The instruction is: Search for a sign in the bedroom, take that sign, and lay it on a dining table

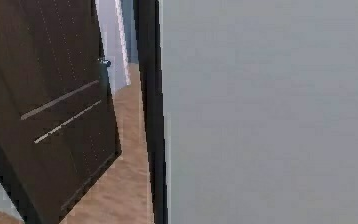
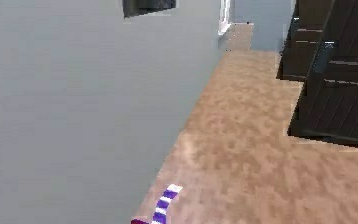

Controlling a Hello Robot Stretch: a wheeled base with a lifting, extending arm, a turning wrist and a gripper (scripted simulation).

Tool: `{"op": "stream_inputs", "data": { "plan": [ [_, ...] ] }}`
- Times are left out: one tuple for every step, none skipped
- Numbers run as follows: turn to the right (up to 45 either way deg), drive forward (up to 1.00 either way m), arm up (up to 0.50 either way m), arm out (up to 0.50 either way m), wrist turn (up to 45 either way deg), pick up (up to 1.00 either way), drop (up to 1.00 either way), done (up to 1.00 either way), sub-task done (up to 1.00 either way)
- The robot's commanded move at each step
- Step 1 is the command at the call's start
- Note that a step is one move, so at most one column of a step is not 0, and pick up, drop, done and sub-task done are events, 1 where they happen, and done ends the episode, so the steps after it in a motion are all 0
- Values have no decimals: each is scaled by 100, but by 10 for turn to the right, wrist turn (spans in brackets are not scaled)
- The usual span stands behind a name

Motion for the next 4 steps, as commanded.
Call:
{"op": "stream_inputs", "data": {
  "plan": [
    [-420,0,0,0,0,0,0,0,0],
    [0,65,0,0,0,0,0,0,0],
    [450,0,0,0,0,0,0,0,0],
    [60,0,0,0,0,0,0,0,0]
  ]
}}
